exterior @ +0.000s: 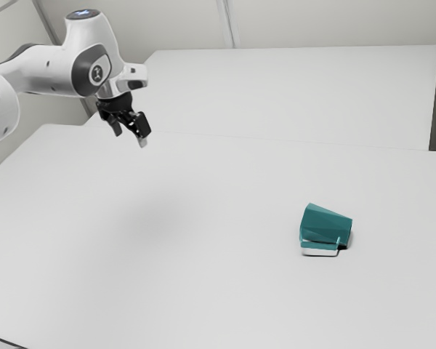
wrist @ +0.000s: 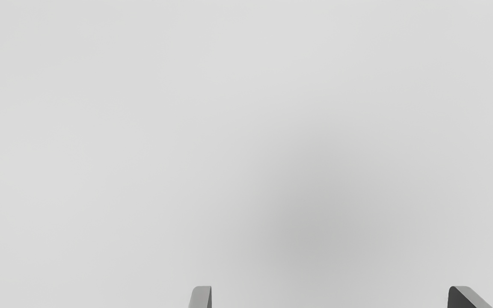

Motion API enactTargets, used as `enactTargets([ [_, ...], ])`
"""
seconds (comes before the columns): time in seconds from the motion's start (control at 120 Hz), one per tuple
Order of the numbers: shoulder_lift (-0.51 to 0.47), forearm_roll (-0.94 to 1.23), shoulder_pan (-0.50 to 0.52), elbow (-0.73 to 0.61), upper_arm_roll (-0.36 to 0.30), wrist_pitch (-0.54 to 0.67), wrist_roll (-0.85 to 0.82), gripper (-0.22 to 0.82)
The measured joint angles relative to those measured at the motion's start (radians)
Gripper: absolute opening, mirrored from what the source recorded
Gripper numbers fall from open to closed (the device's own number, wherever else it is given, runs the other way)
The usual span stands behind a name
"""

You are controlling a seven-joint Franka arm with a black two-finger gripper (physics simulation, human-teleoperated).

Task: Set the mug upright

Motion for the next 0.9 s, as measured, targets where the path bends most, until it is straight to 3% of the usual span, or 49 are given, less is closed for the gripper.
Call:
enactTargets([
  [0.3,0.005,-0.158,-0.054,-0.002,-0.014,0.037,-0.015,0.6],
  [0.492,0.009,-0.325,-0.092,-0.08,-0.016,0.086,-0.032,0.6],
  [0.9,0.18,-0.66,-0.216,-0.08,-0.014,0.129,-0.029,0.6],
])
